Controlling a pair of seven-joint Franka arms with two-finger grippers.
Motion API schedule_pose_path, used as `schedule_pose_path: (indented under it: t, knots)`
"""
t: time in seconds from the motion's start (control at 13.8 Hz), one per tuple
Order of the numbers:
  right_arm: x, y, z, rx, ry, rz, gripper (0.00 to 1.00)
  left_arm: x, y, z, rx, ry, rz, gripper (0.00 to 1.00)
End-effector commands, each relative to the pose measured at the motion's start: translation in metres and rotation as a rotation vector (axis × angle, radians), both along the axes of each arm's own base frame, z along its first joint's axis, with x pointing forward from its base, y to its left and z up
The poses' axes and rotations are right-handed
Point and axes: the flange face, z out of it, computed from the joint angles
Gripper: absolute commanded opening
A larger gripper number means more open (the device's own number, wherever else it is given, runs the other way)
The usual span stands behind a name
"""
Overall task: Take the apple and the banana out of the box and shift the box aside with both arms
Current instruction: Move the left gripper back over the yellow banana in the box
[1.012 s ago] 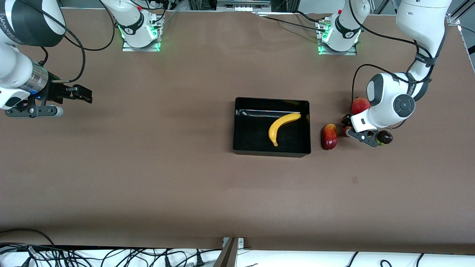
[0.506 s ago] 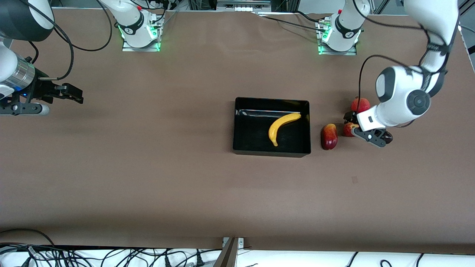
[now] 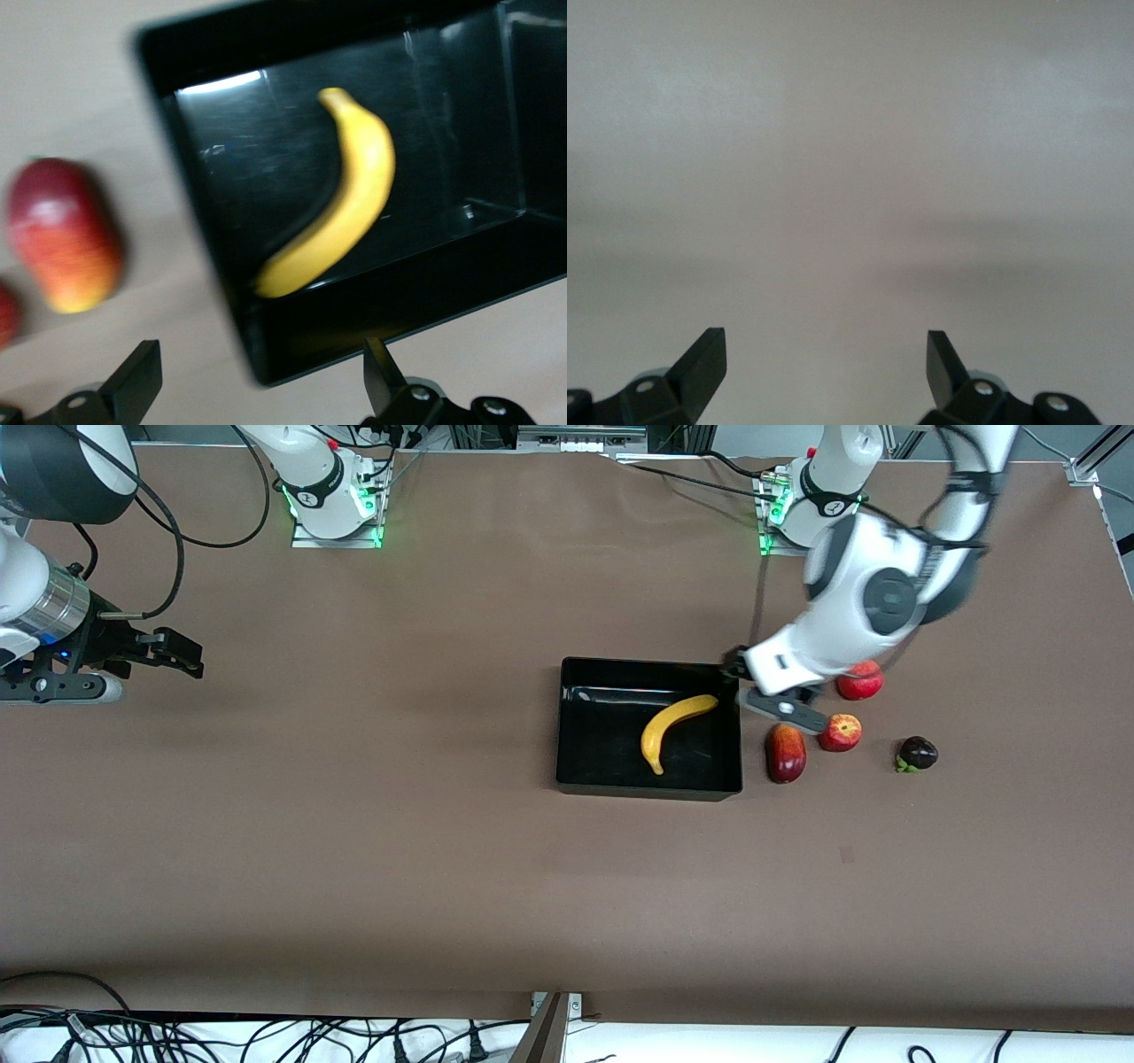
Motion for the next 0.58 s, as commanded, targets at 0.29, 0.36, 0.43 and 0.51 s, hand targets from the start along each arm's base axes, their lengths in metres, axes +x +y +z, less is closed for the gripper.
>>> schedule_pose_path:
  t: [0.29,0.36,0.43,0.51]
  knots:
    - [-0.001,0.003,0.006,-0.001,-0.012,-0.013,1.00,0.011,-0.090,-0.074,0.003,-0.056,-0.022,1.00]
    - [-0.002,0.003,0.006,-0.001,-0.009,-0.013,1.00,0.012,-0.090,-0.082,0.022,-0.069,-0.046,1.00]
    - [-0.002,0.003,0.007,-0.001,-0.007,-0.014,1.00,0.013,-0.090,-0.087,0.050,-0.096,-0.085,1.00]
    - [-0.002,0.003,0.007,-0.001,-0.005,-0.014,1.00,0.014,-0.090,-0.091,0.074,-0.114,-0.114,1.00]
